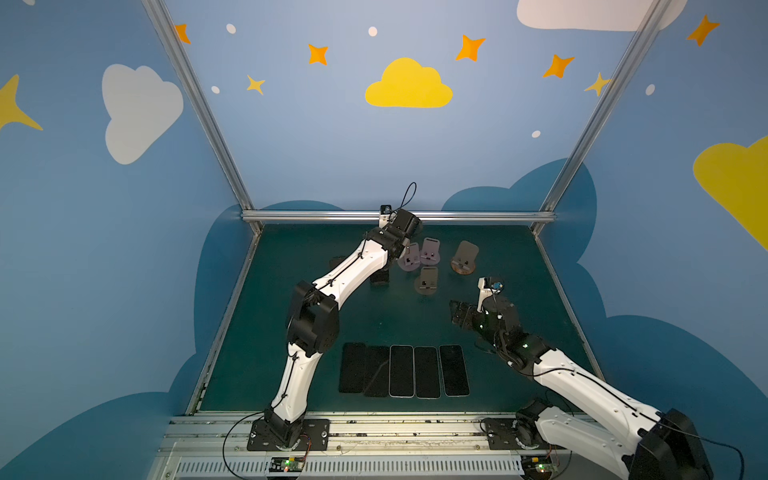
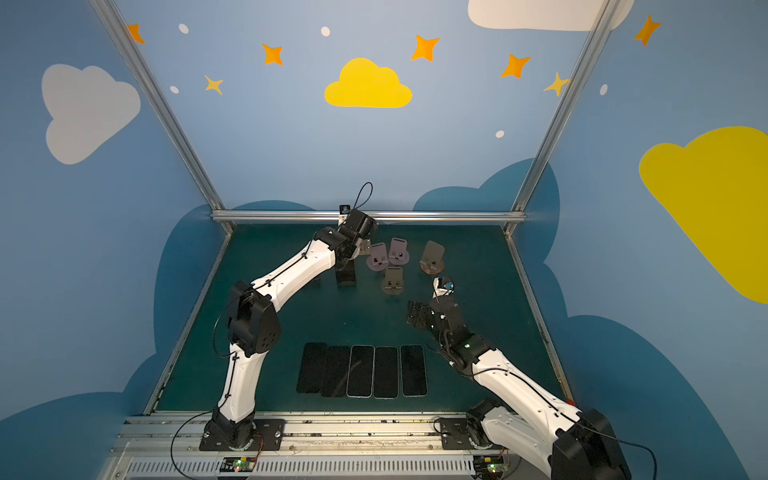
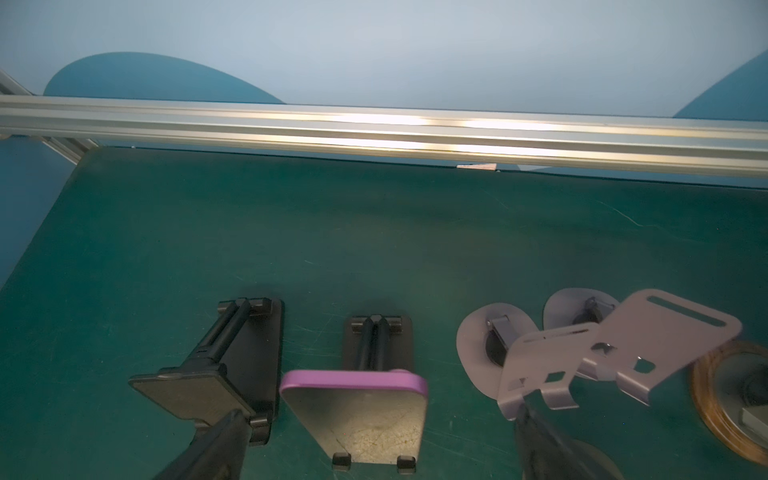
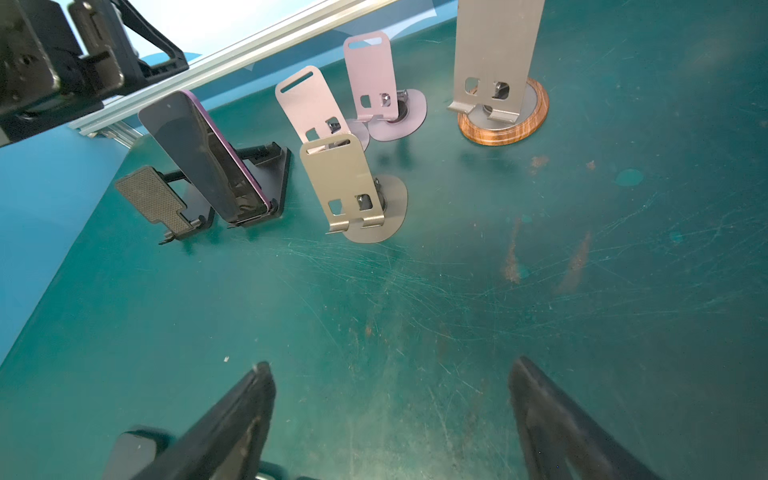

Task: Remove the phone from the phone stand
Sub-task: 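Reach the left gripper out to the pink-framed phone on its black stand, then close the left gripper on the pink-framed phone's top edge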

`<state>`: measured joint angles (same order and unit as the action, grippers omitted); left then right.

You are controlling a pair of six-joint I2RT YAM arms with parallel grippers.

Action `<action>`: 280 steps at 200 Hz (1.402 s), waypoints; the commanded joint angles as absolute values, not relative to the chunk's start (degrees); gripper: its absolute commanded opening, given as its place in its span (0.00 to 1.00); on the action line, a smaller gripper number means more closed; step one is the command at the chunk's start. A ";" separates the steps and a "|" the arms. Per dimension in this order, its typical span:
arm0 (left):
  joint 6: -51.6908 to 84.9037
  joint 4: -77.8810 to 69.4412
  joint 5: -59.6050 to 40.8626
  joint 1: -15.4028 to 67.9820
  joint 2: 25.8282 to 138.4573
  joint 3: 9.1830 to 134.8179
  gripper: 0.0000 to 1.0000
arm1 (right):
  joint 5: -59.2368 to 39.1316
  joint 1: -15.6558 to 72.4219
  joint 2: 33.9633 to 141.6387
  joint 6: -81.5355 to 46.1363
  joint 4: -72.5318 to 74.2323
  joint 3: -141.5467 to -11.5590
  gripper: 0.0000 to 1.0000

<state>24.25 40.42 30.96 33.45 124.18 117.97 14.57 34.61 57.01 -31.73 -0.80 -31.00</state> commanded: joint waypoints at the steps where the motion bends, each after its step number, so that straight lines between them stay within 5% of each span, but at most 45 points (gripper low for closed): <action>1: 24.26 40.56 29.62 32.61 124.85 117.86 1.00 | 15.49 34.89 57.30 -31.81 -0.79 -31.79 0.88; 140: 22.49 39.40 27.25 30.61 128.28 116.78 0.99 | 14.82 34.89 58.08 -31.73 -0.63 -32.05 0.88; 280: 20.65 35.51 29.08 30.15 128.49 113.29 0.86 | 13.82 34.85 58.91 -31.82 -0.36 -32.23 0.88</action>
<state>21.47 36.03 27.27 30.39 128.27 113.58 13.96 34.61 58.70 -31.73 -0.69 -31.03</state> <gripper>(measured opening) 0.869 0.885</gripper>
